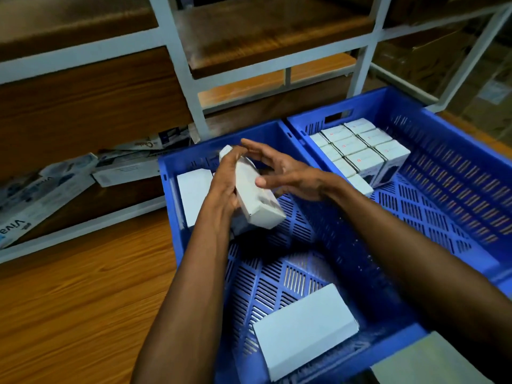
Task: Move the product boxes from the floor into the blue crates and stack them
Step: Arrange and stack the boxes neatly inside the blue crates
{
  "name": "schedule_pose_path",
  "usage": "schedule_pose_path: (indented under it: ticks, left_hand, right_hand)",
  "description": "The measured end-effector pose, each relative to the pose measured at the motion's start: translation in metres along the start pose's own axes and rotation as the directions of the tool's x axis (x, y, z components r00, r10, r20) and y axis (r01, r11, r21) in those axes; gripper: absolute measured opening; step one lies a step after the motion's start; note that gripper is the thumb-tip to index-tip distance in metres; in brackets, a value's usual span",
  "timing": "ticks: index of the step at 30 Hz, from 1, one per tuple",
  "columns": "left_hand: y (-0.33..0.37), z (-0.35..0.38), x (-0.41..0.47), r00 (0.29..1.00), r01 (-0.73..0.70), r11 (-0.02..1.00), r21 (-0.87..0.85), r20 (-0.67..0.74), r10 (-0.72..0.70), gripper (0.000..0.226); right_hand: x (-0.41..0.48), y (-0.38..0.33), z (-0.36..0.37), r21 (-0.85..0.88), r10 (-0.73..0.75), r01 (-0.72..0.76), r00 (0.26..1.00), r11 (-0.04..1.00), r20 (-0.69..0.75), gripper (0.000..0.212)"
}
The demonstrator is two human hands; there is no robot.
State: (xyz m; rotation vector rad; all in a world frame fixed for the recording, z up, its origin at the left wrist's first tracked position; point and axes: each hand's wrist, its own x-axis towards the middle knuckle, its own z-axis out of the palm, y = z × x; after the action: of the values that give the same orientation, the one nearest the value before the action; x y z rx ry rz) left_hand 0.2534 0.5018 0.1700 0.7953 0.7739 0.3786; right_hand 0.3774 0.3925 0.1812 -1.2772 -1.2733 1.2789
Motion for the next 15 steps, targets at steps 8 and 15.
schedule_pose_path:
  ticks: [8,15]
  left_hand:
    - [0.004,-0.009,0.007,0.989,0.051,0.984,-0.172,-0.127,-0.073,0.063]
    - [0.004,-0.016,0.012,0.959,-0.001,0.981,-0.192,-0.278,-0.054,0.079]
  right_hand:
    - [-0.005,0.0,-0.001,-0.057,-0.059,0.058,0.998,0.997,-0.022,0.064]
    - [0.0,0.009,0.006,-0.119,-0.161,0.145,0.977,0.982,-0.138,0.044]
